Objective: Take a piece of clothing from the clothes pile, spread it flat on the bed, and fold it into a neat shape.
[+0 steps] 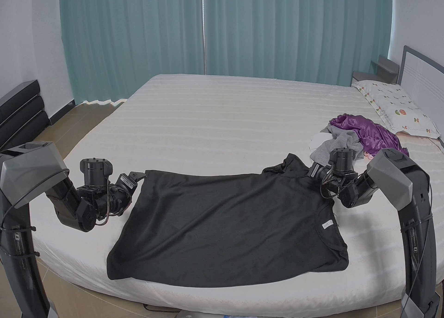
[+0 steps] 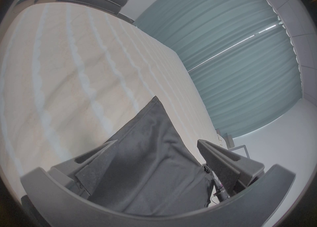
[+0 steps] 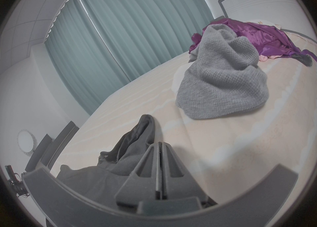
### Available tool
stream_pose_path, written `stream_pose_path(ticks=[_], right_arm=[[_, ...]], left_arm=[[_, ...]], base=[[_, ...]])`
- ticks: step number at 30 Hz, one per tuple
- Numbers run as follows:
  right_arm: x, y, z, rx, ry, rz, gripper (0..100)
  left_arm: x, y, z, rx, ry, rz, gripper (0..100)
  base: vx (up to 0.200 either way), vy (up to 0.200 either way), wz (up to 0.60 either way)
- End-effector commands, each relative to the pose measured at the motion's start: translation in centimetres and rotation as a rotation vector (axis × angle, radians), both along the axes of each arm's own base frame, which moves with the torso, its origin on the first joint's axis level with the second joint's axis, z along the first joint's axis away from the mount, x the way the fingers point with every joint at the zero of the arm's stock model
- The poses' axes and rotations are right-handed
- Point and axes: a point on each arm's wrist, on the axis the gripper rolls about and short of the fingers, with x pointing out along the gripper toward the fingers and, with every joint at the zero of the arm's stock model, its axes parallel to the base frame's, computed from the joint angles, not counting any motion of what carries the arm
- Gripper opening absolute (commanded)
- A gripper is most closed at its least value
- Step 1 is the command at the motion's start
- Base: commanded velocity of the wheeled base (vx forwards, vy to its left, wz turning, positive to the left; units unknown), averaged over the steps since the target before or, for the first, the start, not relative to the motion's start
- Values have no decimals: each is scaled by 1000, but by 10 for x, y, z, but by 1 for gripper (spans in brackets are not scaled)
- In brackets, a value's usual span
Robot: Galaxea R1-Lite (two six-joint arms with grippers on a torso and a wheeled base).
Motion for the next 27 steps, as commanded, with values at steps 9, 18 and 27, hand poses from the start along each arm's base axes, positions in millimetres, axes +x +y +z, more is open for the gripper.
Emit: stream_pose_path(ticks=[9,18,27], right_arm=[[-6,3,5,22,-3,-29,0],[-7,-3,3,23,3,-57,0],[-7,-4,0,25,11,-60,0]], left_arm=[[53,10,-11,128,-86,-36,100],[89,4,-31,178,-78,-71,100],[104,-1,-48,219,-94,-98,100]], base=[[0,0,0],[0,0,0],[0,0,0]])
